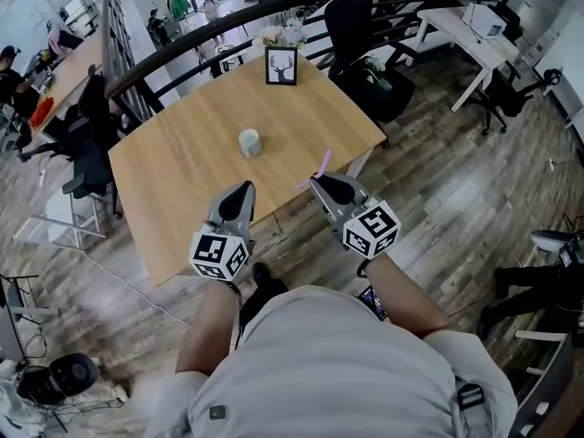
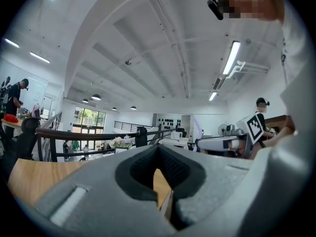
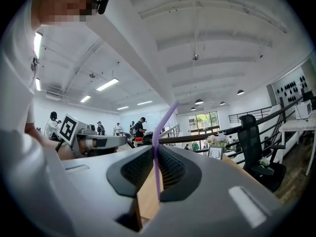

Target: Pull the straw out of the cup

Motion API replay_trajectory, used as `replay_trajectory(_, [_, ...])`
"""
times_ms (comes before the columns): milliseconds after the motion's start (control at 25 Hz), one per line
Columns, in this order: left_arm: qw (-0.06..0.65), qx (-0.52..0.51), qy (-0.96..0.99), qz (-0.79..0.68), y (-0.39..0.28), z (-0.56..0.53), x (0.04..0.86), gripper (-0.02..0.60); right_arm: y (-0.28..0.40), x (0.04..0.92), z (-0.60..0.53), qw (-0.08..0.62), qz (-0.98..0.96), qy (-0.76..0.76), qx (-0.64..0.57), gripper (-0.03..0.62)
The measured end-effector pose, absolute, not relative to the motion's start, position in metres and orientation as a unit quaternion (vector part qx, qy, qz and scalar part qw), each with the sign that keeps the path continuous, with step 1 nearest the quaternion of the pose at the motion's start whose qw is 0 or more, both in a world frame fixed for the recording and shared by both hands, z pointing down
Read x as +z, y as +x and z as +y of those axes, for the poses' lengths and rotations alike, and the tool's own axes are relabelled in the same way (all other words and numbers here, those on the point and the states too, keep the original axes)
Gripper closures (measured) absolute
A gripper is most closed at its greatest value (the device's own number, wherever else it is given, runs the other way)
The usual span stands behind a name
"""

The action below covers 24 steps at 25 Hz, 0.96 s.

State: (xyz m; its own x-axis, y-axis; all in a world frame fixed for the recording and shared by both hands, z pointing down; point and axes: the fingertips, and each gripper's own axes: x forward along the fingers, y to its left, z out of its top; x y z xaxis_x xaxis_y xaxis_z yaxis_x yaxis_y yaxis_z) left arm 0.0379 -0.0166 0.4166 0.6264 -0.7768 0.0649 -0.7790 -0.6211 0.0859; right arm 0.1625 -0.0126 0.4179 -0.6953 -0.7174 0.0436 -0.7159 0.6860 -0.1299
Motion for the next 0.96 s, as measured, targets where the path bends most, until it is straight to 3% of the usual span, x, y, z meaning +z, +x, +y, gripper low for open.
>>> replay_trajectory(960, [0.042,0.017,0.889,-0.455,0.064,0.05,0.411,0.578,0.188,0.417,0.034,0.025,0.926,-0.369,-0.078,0.554])
